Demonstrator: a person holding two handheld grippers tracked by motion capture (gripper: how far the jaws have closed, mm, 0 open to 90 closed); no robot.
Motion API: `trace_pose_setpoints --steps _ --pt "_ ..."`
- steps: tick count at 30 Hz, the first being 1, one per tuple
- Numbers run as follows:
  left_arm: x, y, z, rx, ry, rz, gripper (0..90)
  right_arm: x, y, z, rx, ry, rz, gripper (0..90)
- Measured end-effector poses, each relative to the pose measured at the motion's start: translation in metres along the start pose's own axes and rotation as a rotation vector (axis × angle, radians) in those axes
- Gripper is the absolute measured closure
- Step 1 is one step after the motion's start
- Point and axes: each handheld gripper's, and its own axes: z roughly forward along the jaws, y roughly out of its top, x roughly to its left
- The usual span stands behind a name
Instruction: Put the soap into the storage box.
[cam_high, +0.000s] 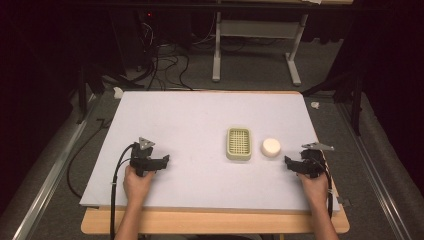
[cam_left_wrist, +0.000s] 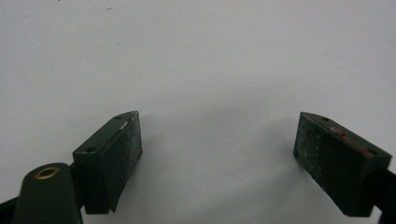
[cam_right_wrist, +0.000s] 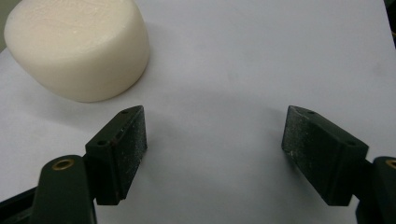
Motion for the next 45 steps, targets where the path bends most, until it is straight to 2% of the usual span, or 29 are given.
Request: trace_pose_setpoints --steps 10,12,13,18,20,27,45 --pt "0.0 0.0 0.0 0.0 0.0 0.0 15.8 0.0 0.0 -0.001 0.004 0.007 0.0 17.5" --pt "0.0 0.0 0.0 0.0 0.0 0.0 15.7 0.001 0.0 -0.004 -0.013 0.001 -0.007 18.2" --pt "0.0 0.0 0.0 0.0 0.0 0.0 15.8 0.003 -0.001 -0.008 -0.044 0.0 -0.016 19.1" --pt "0.0 0.0 0.0 0.0 0.0 0.0 15.8 0.005 -0.002 -0.014 -0.05 0.012 -0.026 19.2" --pt "0.0 0.0 0.0 0.0 0.0 0.0 15.7 0.008 -0.002 -0.019 -0.068 0.026 -0.035 19.2" --pt "0.0 0.0 0.0 0.0 0.0 0.0 15.8 0.019 -0.006 -0.028 -0.082 0.059 -0.037 19.1" --pt "0.0 0.0 0.0 0.001 -0.001 -0.001 15.7 0.041 -0.009 -0.037 -0.122 0.122 -0.075 17.7"
